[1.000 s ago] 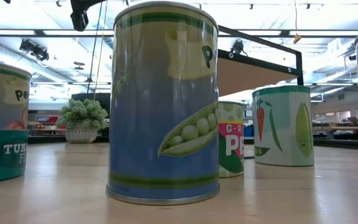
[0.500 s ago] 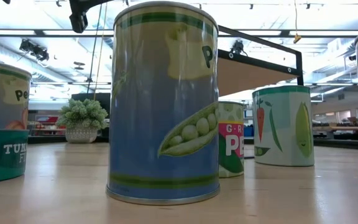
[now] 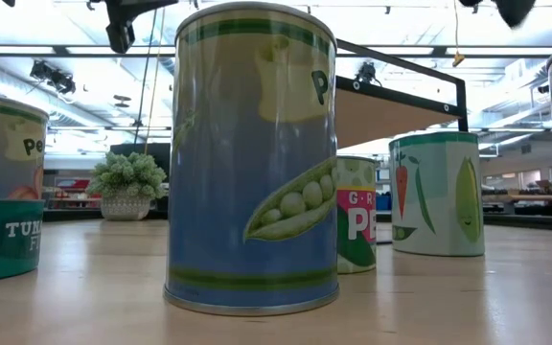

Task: Pick and place cans onto a shelf
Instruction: Put the yellow-green can on the shelf

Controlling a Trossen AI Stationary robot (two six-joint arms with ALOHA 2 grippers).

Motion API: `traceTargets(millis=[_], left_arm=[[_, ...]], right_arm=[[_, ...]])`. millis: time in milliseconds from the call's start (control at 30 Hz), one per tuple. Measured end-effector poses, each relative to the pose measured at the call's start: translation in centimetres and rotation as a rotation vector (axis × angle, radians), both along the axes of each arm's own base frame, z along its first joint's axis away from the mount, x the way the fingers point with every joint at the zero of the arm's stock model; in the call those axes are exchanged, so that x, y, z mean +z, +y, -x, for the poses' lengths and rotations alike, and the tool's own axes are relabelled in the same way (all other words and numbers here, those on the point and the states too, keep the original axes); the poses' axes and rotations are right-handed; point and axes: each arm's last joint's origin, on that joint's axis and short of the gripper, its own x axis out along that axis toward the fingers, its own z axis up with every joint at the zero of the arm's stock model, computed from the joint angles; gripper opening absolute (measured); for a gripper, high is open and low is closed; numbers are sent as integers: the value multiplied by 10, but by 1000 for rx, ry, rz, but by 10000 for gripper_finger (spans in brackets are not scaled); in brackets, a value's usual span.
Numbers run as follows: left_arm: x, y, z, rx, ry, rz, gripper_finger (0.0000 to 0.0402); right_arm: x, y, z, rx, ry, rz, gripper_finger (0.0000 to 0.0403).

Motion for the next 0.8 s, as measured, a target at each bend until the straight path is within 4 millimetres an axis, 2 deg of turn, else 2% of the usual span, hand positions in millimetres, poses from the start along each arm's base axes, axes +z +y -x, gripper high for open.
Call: traceTargets(millis=[333, 500, 633, 800], left_arm=[[-3, 0, 0, 0, 34, 0, 174], [-3, 0, 0, 0, 34, 0, 174], [-3, 0, 0, 0, 34, -1, 174], [-3, 0, 0, -1, 35, -6, 174]], right_arm=[[-9, 0, 1, 44, 20, 11, 352], [-20, 2, -4, 64, 117, -67, 369], [-19, -1, -9, 71, 136, -103, 384], [-12, -6, -16, 78, 77, -64, 386]])
